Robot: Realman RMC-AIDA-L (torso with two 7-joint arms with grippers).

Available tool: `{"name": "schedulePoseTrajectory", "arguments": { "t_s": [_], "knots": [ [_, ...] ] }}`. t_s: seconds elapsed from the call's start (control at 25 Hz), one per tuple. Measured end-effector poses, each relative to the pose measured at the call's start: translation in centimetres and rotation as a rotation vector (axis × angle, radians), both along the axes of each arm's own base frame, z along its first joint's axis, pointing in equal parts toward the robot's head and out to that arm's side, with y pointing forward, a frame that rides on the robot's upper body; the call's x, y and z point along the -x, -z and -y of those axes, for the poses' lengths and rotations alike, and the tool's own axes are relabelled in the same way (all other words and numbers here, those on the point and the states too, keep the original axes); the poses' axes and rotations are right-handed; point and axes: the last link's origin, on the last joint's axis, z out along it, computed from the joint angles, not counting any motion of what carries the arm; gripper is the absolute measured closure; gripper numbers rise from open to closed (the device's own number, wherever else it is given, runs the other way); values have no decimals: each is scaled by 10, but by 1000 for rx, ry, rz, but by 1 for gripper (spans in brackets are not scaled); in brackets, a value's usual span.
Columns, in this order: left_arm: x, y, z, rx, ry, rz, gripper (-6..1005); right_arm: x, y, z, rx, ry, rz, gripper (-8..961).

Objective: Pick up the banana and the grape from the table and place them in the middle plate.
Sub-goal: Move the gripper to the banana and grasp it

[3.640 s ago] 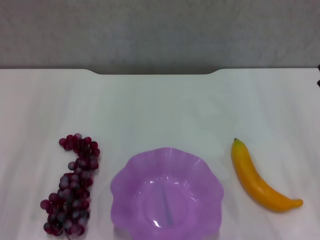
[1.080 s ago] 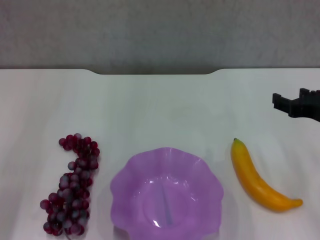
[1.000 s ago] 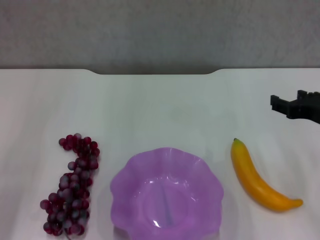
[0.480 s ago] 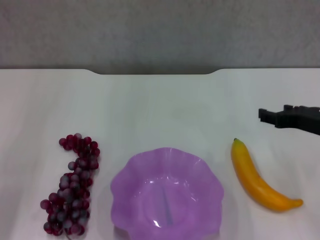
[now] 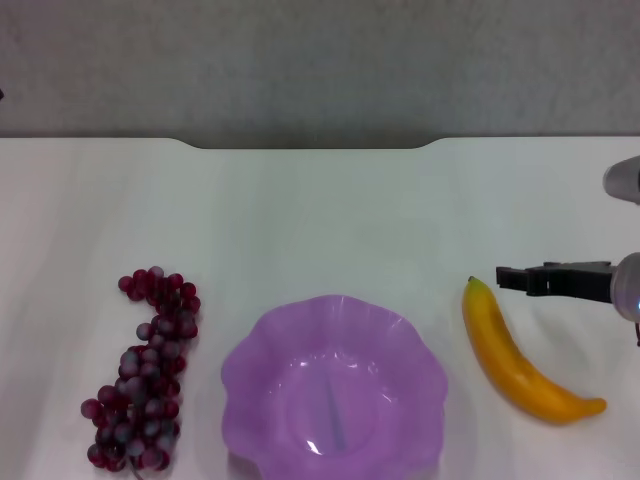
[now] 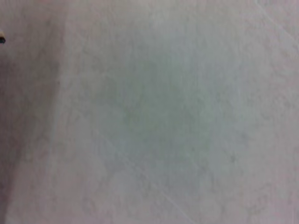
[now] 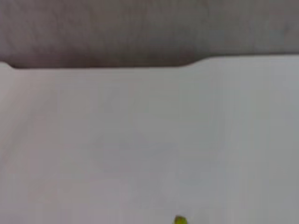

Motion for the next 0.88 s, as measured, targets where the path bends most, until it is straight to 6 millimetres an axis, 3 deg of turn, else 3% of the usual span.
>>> {"name": "schedulePoseTrajectory", "arguments": {
  "t_s": [0.88],
  "knots": [
    [-9,-3,-5,21,0,-14,196,7,34,-3,133,2,22,267]
  ]
}}
